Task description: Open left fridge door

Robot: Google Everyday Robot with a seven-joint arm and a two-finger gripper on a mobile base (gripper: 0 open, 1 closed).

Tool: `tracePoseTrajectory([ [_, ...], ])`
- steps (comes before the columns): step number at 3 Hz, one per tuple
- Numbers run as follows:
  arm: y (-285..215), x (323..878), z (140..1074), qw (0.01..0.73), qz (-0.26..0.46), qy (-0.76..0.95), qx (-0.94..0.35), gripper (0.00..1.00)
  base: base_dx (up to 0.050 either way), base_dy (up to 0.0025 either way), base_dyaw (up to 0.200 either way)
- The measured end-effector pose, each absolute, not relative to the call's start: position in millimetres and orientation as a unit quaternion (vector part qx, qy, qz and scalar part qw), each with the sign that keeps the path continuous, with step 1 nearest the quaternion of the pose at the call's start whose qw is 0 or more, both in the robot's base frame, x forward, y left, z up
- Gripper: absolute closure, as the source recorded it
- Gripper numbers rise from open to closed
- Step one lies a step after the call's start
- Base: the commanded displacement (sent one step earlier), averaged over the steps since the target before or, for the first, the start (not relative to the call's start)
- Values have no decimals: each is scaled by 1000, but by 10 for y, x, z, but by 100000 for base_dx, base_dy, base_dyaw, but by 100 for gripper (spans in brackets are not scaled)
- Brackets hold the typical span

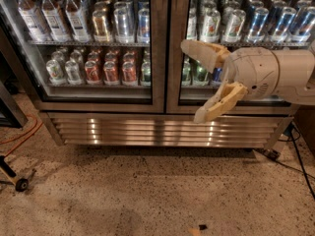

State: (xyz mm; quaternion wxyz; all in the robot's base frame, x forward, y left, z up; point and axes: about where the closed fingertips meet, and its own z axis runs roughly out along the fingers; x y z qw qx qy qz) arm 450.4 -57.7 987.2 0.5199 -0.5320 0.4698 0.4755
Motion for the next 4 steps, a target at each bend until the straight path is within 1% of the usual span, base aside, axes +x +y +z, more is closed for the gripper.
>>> tracePoseTrajectory([
  [1,-577,4504,9872,520,475,470,-532,0,4242,225,10600],
  [2,-577,4504,9872,520,475,470,-532,0,4743,6,-117],
  [3,-577,4504,9872,520,475,470,-532,0,4656,-4,90],
  [4,-577,4504,9872,520,475,470,-532,0,4394,-207,-9389],
])
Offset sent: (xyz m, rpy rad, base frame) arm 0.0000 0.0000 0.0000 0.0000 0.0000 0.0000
